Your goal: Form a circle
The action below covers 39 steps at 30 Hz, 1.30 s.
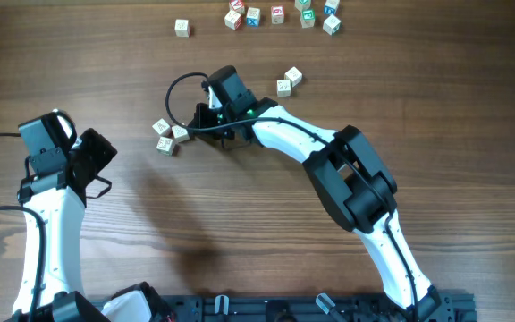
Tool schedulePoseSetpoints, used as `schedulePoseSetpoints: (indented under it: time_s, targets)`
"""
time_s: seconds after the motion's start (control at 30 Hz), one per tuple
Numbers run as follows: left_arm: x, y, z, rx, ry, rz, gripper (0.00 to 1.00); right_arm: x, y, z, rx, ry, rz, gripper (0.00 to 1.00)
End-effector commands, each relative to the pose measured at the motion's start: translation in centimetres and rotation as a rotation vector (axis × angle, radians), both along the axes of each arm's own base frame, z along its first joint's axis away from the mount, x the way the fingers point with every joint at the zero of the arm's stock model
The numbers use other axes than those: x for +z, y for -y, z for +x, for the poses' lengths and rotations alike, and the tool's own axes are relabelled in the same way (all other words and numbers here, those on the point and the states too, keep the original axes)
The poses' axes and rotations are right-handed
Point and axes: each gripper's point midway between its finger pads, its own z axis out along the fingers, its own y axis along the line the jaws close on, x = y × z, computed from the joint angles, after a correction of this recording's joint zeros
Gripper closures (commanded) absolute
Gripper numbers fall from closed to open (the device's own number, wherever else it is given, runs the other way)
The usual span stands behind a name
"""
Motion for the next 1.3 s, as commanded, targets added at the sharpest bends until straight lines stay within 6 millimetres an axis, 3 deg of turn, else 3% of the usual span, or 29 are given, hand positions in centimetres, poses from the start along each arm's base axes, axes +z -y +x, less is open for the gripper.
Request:
schedulePoseSetpoints:
  time_s: [0.0,0.6,1.27]
  targets:
    - [-0.2,-0.1,-0.1,0.003,-0.004,-0.010,0.94,-1.6,-0.1,-0.8,0.008,-0.043,-0.009,0.96]
    - [-0.2,-0.1,-0.1,0.003,-0.004,-0.010,0.94,-1.3,-0.5,-1.5,0.035,-0.058,0.009,0.96]
    - [-0.2,-0.1,-0.1,0.003,-0.004,-0.010,0.94,-1.2,-0.3,-0.2,0.072,0.072,-0.010,0.96]
